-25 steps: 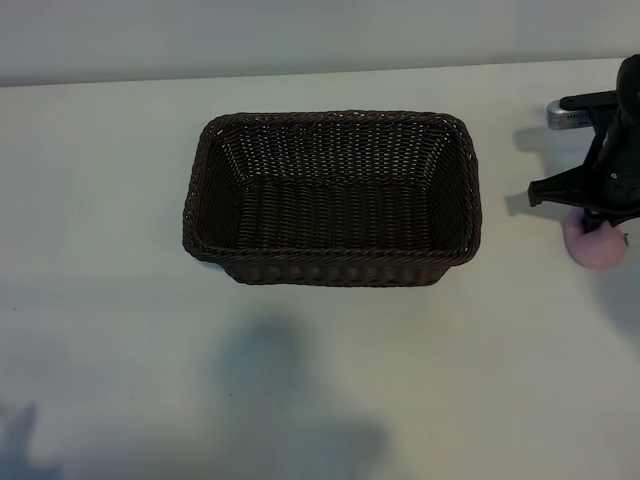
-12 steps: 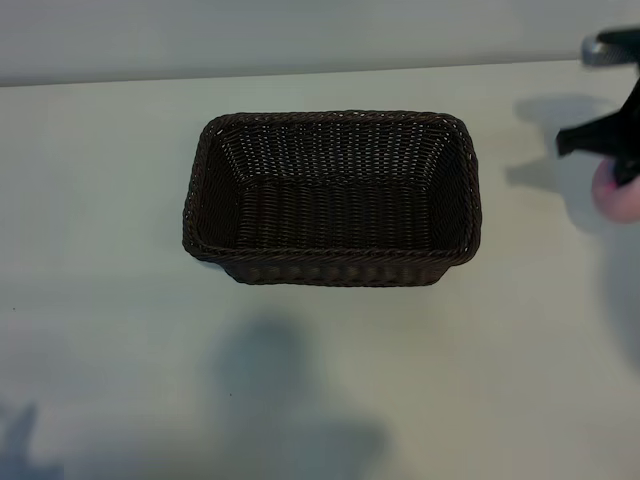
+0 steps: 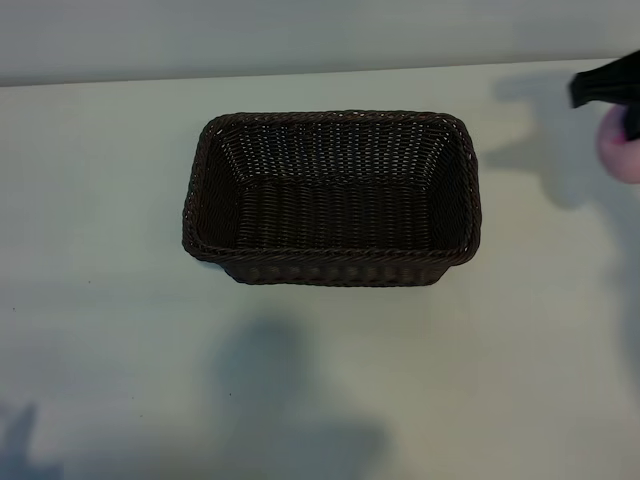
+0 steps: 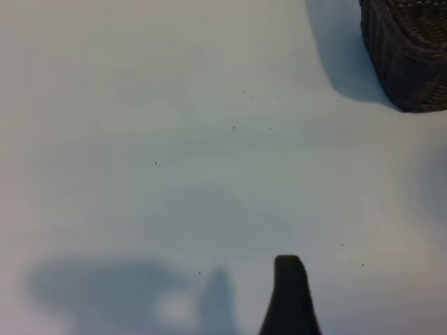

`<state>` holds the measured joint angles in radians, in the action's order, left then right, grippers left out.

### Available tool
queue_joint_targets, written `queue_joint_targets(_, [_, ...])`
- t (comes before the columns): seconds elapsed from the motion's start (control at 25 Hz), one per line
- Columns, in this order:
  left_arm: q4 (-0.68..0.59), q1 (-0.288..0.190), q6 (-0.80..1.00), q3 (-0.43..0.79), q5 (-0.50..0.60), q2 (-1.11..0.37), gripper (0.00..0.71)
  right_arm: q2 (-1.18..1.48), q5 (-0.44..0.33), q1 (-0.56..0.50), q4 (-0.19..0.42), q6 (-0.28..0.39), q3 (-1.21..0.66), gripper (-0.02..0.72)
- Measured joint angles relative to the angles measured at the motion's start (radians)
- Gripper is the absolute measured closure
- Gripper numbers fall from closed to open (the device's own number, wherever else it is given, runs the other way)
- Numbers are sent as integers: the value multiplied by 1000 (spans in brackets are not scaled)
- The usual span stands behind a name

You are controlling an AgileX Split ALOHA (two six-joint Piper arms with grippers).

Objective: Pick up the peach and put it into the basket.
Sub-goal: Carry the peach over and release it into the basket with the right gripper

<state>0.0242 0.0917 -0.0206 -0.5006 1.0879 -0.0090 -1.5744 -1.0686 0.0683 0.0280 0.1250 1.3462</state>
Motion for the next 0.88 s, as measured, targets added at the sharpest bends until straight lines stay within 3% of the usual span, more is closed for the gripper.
queue_joint_targets(0.48, [0, 0, 0, 0, 0, 0, 168, -36, 12, 363, -18, 58, 119, 662])
queue_joint_targets(0.88, [0, 0, 0, 0, 0, 0, 168, -239, 54, 413, -19, 65, 218, 662])
